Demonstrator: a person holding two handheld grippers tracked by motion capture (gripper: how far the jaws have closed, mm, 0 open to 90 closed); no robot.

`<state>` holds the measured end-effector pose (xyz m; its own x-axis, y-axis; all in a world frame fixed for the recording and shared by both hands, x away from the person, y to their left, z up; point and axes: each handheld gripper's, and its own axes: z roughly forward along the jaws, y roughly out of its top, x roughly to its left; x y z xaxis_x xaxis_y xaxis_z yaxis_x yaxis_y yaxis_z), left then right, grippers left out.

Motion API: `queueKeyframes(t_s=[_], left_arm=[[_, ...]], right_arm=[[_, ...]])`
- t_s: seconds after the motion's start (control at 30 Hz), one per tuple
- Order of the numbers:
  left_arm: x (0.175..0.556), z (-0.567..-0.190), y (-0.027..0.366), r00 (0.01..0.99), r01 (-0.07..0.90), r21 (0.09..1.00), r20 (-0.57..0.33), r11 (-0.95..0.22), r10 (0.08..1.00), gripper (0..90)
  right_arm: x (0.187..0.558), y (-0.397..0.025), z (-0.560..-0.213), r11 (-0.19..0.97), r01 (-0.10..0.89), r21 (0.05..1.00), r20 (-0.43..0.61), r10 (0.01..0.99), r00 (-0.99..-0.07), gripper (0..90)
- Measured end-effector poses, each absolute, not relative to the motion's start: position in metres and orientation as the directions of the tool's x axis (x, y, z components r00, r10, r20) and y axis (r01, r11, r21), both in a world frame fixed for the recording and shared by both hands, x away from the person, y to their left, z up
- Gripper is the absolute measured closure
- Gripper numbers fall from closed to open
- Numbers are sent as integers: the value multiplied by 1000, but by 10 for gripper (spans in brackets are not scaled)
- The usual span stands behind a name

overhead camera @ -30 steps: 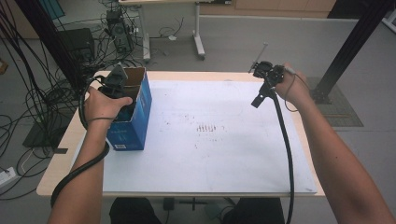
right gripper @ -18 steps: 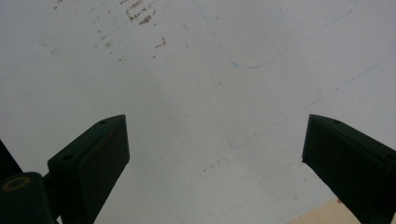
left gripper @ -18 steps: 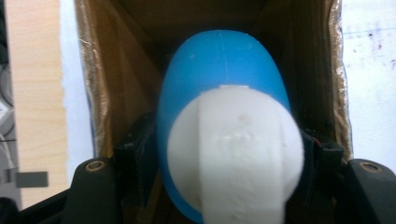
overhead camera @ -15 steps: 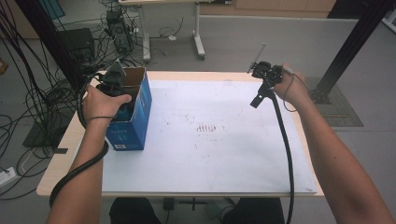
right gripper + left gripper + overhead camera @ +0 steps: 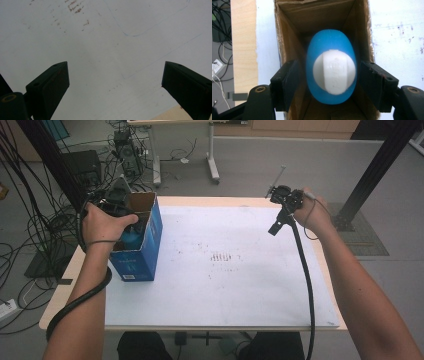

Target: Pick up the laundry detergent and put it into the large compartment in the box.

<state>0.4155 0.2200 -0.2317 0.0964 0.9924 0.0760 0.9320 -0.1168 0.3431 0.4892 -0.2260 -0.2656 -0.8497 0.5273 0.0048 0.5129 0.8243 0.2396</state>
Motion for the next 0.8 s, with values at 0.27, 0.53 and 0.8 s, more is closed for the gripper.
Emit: queueKeyframes(t_s=[0.27, 0.53, 0.8], left_arm=[[411, -214, 219, 110, 918, 376, 53, -122, 992, 284], [404, -195, 211, 124, 896, 424, 43, -130, 991, 235], [396, -174, 203, 149, 876, 458, 33, -147, 988, 147]], right_arm=[[490, -224, -267, 829, 507, 236, 4, 521, -854, 74], [491, -222, -266, 832, 503, 234, 1, 517, -856, 74], [492, -222, -266, 830, 505, 234, 4, 519, -855, 74]])
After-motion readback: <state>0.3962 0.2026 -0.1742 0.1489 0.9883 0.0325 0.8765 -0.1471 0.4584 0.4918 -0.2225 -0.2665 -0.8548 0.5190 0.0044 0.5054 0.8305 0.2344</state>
